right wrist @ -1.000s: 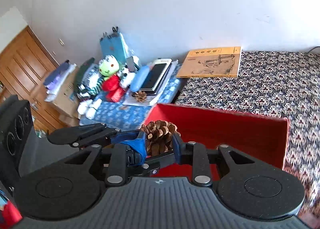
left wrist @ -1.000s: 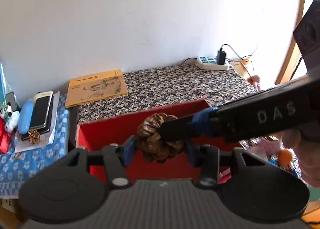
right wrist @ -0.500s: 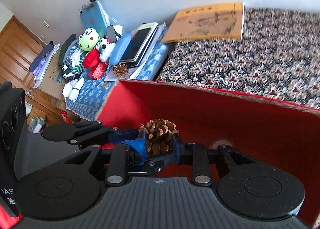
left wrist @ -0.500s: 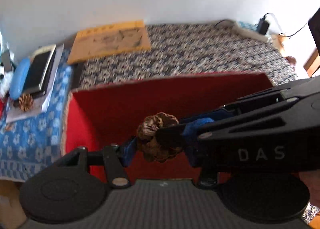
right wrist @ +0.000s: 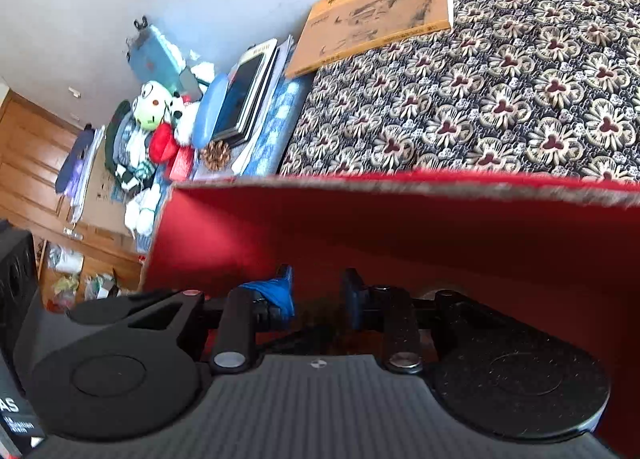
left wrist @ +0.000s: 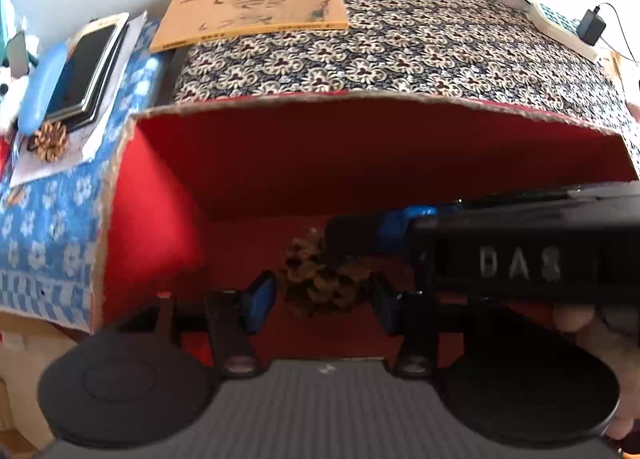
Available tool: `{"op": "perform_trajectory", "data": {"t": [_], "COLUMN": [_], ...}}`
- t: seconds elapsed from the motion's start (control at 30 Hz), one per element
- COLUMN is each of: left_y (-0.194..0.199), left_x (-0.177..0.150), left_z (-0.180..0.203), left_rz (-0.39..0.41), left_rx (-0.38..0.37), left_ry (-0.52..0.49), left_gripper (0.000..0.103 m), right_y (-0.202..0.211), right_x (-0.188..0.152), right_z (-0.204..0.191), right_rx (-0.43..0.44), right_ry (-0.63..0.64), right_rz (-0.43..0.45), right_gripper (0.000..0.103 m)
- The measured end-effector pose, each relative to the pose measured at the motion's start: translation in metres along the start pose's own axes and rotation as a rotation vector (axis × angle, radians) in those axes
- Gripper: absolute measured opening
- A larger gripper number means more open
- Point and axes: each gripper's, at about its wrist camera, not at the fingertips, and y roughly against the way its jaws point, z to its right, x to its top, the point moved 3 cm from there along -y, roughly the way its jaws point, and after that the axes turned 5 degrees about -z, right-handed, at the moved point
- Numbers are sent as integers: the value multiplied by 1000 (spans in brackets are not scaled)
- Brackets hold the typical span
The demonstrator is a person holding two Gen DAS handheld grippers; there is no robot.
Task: Organize rigid objects
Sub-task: 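Lower the pine cone into the red box and open the right gripper, then lift the open right gripper out of the box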
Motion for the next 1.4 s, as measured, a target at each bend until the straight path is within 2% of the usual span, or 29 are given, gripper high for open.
{"op": "perform_trajectory", "data": {"t": [0.1,0.7,0.93,1.07,1.4], "left_y": [-2,0,3,4,12], "left_x": [-1,0,0,-1,-4], "left_z": [1,1,1,1,4], "left_rz": [-4,21,48,58,117], "left_rx": [23,111,147,158,200], "left_ry": [-4,12,6,8,-10], "left_gripper": [51,55,56,56,56], "right_y": [-1,-3,-4,-4,47], "right_x": [0,4,4,5,-13], "right_z": [2,0,1,4,-5], "right_rx": [-54,-78,-134,-134,-175], "right_ry": [10,46,59,35,15], "right_rz": [9,17,33,19,95], "right_gripper": [10,13,13,13,13]}}
